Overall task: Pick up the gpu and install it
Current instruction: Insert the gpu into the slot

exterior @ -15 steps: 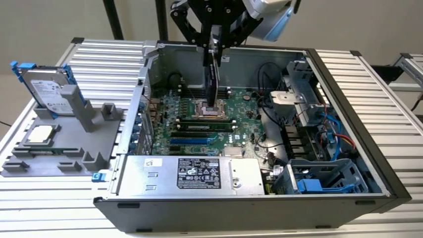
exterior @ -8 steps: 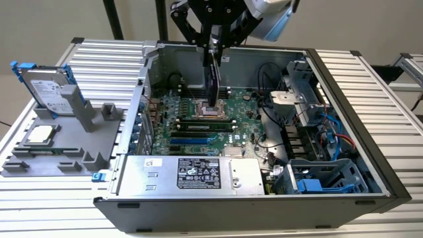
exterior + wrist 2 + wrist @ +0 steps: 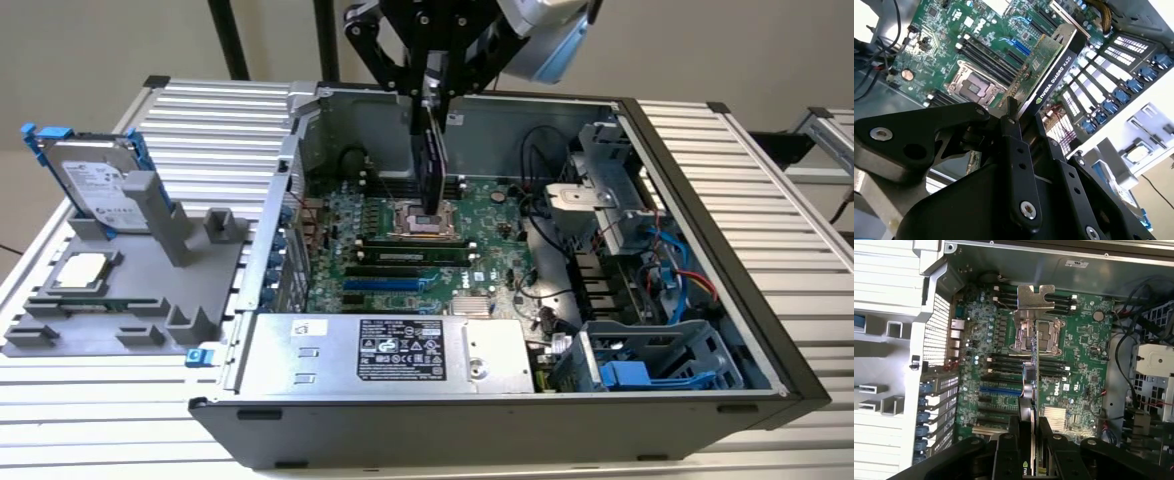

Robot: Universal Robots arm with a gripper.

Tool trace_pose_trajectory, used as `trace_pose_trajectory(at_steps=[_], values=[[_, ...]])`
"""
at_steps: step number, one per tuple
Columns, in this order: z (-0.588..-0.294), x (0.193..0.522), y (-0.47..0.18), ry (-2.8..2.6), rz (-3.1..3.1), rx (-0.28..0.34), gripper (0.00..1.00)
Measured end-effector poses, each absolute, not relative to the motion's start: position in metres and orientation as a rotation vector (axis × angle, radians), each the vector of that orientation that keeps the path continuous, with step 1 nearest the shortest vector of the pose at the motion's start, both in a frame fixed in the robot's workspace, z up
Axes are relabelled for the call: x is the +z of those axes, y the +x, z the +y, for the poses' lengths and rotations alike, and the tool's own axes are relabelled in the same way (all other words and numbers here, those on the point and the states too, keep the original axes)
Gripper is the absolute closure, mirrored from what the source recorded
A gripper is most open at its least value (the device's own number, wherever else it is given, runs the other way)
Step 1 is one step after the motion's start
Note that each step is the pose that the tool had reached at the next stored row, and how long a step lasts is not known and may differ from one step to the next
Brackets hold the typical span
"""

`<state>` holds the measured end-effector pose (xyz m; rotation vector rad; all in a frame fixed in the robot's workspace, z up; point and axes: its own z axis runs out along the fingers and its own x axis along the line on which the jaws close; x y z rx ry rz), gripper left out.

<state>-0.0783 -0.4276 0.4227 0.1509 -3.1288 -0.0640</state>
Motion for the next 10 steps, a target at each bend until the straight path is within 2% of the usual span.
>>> trace_pose_trajectory(at_steps=[10], values=[[-0.4276,0.4227,-0.0783,0.274,-3.119,-0.063,1.00]])
